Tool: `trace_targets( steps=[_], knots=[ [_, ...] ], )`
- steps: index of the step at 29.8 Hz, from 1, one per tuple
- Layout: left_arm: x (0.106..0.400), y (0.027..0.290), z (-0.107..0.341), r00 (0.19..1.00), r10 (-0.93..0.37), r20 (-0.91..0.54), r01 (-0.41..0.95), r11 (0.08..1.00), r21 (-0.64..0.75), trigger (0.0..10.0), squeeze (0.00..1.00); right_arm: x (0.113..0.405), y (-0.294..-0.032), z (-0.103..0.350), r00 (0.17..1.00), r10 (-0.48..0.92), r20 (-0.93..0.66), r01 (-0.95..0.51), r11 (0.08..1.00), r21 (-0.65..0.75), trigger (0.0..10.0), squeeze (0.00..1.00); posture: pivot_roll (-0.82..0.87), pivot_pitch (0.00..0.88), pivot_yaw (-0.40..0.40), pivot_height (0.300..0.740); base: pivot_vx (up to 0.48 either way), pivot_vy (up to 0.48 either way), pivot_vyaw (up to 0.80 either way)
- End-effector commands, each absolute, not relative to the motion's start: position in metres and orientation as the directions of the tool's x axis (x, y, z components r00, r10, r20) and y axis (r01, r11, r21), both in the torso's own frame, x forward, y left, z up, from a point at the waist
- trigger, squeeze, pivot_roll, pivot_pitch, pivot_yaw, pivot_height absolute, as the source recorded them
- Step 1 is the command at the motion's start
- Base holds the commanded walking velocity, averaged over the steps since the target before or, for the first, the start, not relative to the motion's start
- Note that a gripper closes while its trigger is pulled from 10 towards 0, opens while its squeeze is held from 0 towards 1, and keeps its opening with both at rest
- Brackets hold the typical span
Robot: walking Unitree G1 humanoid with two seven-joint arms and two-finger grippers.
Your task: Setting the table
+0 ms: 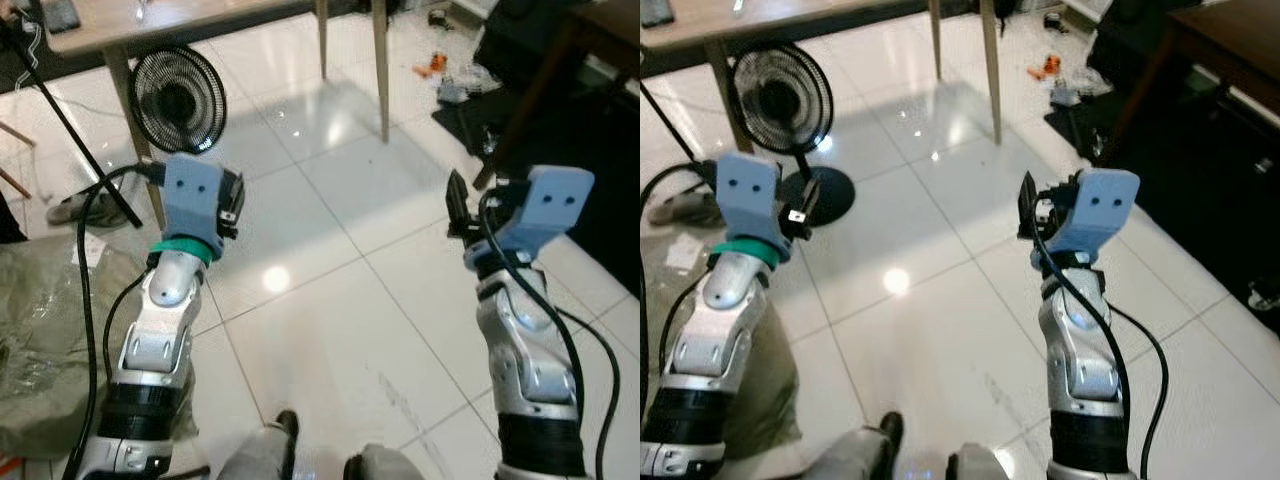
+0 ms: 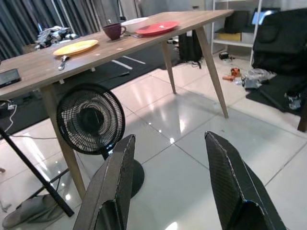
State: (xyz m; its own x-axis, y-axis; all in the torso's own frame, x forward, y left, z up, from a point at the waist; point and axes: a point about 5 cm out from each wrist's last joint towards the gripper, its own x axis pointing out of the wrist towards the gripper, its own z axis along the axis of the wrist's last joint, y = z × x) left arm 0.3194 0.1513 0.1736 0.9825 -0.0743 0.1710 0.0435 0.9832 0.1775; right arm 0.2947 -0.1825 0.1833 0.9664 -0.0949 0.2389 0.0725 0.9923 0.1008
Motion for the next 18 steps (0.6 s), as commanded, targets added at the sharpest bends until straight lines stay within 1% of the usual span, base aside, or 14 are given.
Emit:
trace_targets(
  steps=[1,18],
  knots=[
    [0.3223,0.1516,0.1733,0.985,-0.060,0.164,0.032,0.985,0.170,10.0,0.00,0.2935,-0.1855,0.1818,0.966,-0.109,0.233,0.085,0.990,0.112,10.0,0.00,0.00,0.000,0.036,0.740,0.458,0.000,0.00],
    [0.3227,0.1475,0.1746,0.982,-0.069,0.176,0.040,0.986,0.161,10.0,0.00,0.2932,-0.1832,0.1817,0.966,-0.096,0.239,0.073,0.992,0.106,10.0,0.00,0.00,0.000,0.039,0.740,0.458,0.000,0.00]
  ],
)
